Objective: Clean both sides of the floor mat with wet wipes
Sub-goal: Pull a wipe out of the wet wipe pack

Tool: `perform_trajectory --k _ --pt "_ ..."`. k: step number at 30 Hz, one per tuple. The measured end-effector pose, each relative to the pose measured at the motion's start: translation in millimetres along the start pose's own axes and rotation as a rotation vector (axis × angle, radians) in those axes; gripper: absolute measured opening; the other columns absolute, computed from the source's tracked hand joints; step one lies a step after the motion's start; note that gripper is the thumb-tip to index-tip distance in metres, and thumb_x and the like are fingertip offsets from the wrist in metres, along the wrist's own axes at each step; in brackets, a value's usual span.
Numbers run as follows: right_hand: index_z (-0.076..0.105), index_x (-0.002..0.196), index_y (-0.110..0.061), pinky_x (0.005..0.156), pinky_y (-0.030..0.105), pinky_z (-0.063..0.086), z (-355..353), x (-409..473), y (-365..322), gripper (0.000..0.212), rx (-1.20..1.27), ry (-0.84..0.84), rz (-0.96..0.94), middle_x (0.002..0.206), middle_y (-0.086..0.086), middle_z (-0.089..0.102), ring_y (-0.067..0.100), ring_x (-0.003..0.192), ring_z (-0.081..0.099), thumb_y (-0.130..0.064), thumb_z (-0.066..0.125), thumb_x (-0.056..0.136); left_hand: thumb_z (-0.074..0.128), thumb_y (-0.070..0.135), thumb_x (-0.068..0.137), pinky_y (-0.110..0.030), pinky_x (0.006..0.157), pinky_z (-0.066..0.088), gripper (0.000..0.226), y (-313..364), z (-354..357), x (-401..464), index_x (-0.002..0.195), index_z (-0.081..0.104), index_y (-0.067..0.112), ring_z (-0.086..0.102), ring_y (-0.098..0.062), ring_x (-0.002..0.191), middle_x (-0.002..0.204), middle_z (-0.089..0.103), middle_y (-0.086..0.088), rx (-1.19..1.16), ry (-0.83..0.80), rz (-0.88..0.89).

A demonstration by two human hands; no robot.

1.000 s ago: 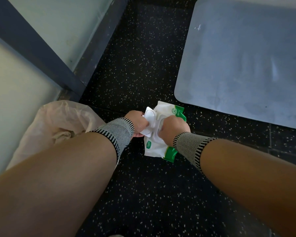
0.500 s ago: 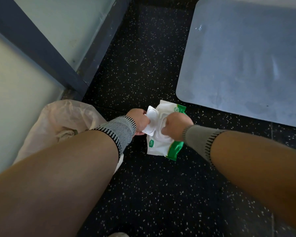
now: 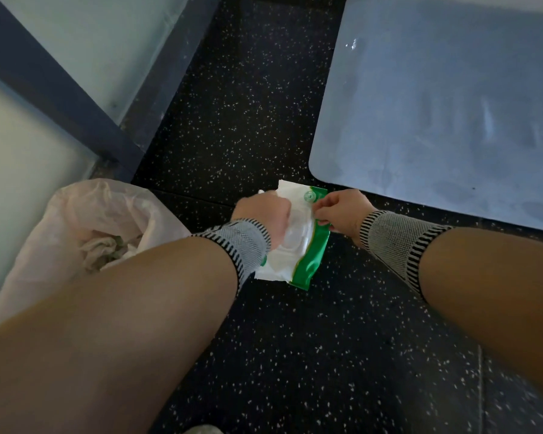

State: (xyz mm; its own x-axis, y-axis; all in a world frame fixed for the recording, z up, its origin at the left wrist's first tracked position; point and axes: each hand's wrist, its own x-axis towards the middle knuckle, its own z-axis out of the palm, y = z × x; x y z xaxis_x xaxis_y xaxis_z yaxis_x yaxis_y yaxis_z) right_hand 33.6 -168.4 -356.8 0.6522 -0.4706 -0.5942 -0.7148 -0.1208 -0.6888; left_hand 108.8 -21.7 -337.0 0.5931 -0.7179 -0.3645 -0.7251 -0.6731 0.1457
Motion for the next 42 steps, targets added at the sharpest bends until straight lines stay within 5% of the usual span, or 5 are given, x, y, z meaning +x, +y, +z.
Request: perform_trajectory --k 6,23,29,35,42 --pt "0.07 0.075 -0.024 0.079 0.029 0.056 -3.9 -3.1 6.7 0.017 -0.046 -0.105 -0.012 0.087 -0.003 0.067 0.012 0.083 0.063 -0.007 0.07 0.078 0.051 0.033 0.096 -0.059 0.114 0.014 0.027 -7.3 14.2 0.5 0.122 0.049 0.037 0.057 -0.013 0.1 0.121 0.046 0.011 0.058 -0.1 0.076" --pt "0.066 0.084 -0.026 0.079 0.022 0.05 -4.3 -10.3 1.9 0.016 -0.179 -0.166 -0.114 0.097 -0.008 0.061 0.004 0.084 0.058 -0.011 0.063 0.086 0.05 0.018 0.089 -0.063 0.114 0.011 0.022 7.5 14.3 2.1 0.11 0.057 0.017 0.034 -0.023 0.127 0.12 0.048 0.0 0.307 -0.038 0.18" --pt "0.063 0.094 -0.028 0.068 0.015 0.044 0.0 -14.8 -1.9 0.016 -0.215 -0.199 -0.159 0.089 -0.01 0.057 0.005 0.08 0.056 -0.016 0.068 0.083 0.048 0.03 0.099 -0.037 0.09 0.05 0.021 -0.7 0.8 15.0 0.101 0.062 0.014 0.059 -0.019 0.094 0.102 0.061 -0.003 -0.48 0.025 -0.308" --pt "0.063 0.115 -0.028 0.055 0.013 0.034 16.4 -17.7 -13.2 0.04 -0.252 -0.043 -0.286 0.084 -0.013 0.049 -0.002 0.068 0.046 -0.037 0.073 0.078 0.055 0.026 0.096 -0.018 0.06 0.038 0.013 -6.8 -15.2 10.8 0.093 0.063 0.015 0.053 -0.006 0.071 0.078 0.059 0.007 -0.791 0.029 -0.228" --pt "0.063 0.089 -0.015 0.065 0.026 0.053 9.3 -13.7 -36.5 0.009 0.304 -0.079 0.0 0.082 0.003 0.067 0.014 0.069 0.061 -0.024 0.058 0.092 0.062 0.024 0.09 -0.036 0.104 0.04 0.038 -17.5 -15.1 6.5 0.127 0.055 0.019 0.047 -0.021 0.122 0.135 0.047 -0.005 -0.585 0.229 -0.285"
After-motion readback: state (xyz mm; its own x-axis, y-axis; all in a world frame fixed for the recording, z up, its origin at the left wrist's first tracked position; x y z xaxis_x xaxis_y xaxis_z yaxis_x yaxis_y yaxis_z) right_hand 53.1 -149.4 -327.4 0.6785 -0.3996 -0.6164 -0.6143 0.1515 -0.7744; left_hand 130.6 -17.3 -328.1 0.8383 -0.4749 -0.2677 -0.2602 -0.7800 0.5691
